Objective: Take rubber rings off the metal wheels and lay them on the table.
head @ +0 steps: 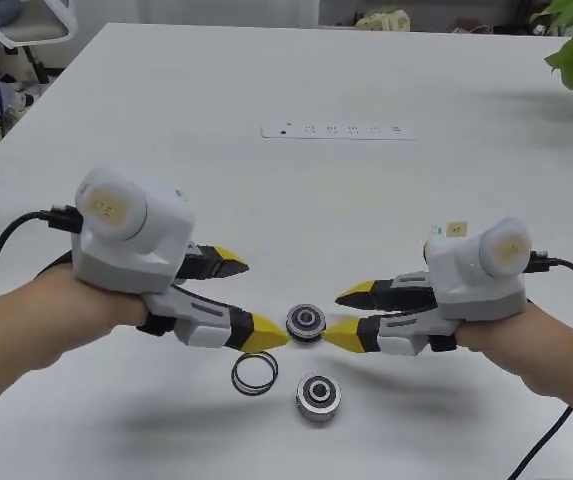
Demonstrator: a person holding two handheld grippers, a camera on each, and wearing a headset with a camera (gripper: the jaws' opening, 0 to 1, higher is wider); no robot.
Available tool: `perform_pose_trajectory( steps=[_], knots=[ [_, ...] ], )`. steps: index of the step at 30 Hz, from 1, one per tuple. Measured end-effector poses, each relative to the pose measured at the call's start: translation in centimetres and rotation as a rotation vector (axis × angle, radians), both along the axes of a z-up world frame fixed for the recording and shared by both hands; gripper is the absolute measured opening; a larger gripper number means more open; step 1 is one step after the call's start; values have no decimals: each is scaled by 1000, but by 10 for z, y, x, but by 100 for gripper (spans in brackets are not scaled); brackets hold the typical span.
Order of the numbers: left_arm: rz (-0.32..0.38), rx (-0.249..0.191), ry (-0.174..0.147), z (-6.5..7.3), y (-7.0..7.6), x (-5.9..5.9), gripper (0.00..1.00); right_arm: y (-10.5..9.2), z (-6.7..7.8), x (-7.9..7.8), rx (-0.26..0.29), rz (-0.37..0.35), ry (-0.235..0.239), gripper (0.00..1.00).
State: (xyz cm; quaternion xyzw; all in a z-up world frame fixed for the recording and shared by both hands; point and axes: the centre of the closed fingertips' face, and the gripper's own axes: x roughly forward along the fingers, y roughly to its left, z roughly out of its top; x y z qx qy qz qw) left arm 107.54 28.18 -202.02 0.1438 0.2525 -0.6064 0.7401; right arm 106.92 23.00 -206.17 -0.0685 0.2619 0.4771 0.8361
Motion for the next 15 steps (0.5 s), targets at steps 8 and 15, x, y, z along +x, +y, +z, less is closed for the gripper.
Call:
perform_pose_trajectory(
  steps=[8, 15],
  knots=[
    [-10, -2, 16, -6, -10, -1, 54, 1, -3, 0, -3, 10, -1, 29],
    [-19, 2, 17, -12, -14, -1, 49, 2, -5, -1, -3, 15, 1, 28]
  ],
)
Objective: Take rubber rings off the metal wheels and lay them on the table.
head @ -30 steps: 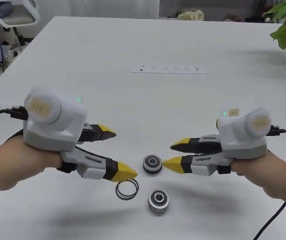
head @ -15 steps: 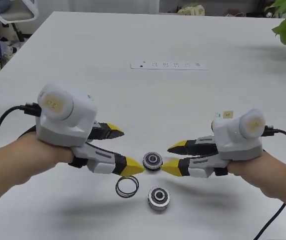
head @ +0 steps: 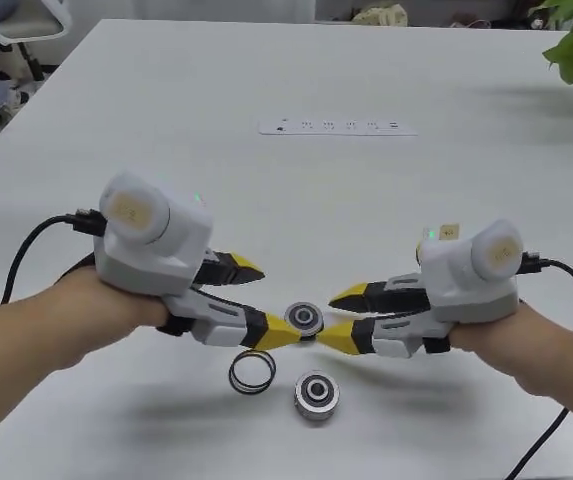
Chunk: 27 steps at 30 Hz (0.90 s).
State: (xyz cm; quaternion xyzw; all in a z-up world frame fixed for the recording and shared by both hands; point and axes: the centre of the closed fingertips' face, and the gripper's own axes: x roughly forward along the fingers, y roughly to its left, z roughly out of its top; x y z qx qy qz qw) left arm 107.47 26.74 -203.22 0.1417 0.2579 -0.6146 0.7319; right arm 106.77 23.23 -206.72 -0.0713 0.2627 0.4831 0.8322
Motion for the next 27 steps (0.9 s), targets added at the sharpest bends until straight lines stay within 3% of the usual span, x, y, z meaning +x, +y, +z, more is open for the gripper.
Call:
perform_pose_trajectory(
  steps=[18, 27],
  knots=[
    [-15, 7, 40, -14, -14, -4, 34, 0, -1, -3, 1, 5, 1, 26],
    [-27, 15, 40, -17, -22, -5, 29, 1, -2, -4, 1, 9, 0, 26]
  ],
)
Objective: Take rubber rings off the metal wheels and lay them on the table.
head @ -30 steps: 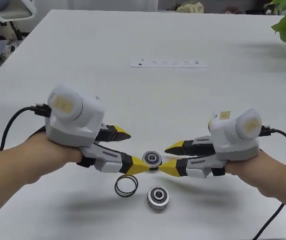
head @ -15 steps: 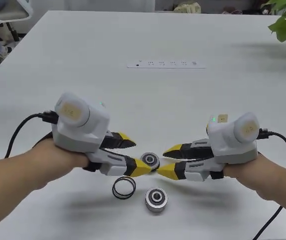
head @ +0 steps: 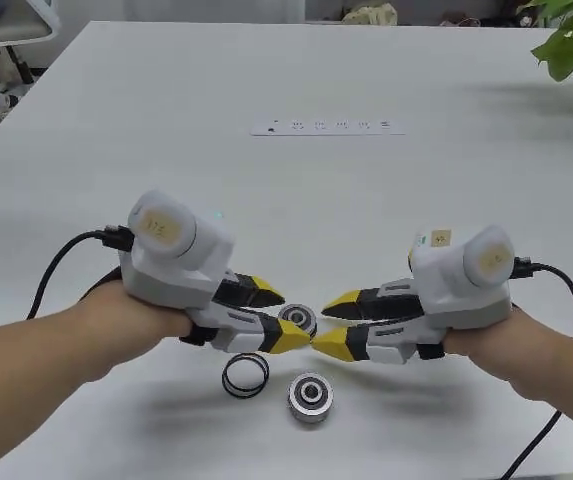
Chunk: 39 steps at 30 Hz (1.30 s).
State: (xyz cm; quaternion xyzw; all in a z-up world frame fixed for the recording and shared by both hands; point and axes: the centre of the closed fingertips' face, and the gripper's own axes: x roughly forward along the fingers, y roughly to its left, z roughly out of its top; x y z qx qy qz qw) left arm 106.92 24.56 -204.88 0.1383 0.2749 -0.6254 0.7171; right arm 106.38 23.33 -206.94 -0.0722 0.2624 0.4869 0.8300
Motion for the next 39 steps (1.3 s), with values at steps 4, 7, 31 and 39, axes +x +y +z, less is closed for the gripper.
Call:
perform_pose_trajectory(
  steps=[4, 7, 31, 39],
  knots=[
    [-9, 7, -7, -1, -3, 0, 25, 0, 0, 0, 1, -3, 0, 26],
    [-16, 18, -9, -5, -5, -1, 22, 0, 1, 0, 1, -2, 0, 26],
    [-27, 45, -154, -10, -3, 6, 9, 3, -2, 0, -2, 0, 0, 25],
    [-24, 39, -167, -11, -4, 6, 7, 6, -1, 2, -6, -1, -9, 25]
  ],
)
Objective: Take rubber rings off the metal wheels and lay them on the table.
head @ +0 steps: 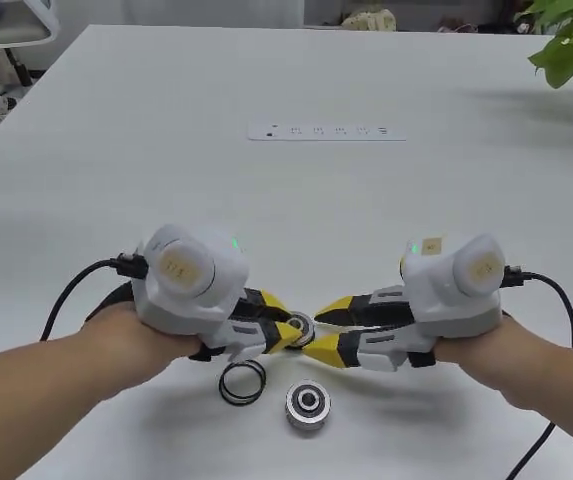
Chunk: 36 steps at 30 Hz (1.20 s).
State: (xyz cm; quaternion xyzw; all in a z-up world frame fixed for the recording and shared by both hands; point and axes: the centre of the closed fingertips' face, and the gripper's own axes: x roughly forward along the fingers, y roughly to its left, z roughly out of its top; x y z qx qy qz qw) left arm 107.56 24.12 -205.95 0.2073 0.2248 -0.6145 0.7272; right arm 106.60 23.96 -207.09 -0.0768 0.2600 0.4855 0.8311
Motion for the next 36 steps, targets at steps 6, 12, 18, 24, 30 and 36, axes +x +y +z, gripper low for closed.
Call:
perform_pose_trajectory(
  steps=[6, 12, 18, 24, 30, 36],
  knots=[
    [7, -1, -5, 0, 0, 0, 7, 5, -1, 1, -4, 8, -2, 25],
    [11, 4, -9, 0, 1, 1, 7, 8, -3, 3, -15, 10, -12, 24],
    [15, 4, -9, 0, 2, 0, 7, 8, -3, 3, -15, 11, -18, 24],
    [18, 2, -11, 0, 2, 0, 7, 8, -2, 2, -23, 17, -27, 24],
    [18, 3, -12, 0, 2, -1, 7, 7, -2, 1, -35, 26, -35, 23],
    [20, 1, -8, 0, 2, -2, 7, 6, -2, -1, -36, 28, -32, 22]
  ],
)
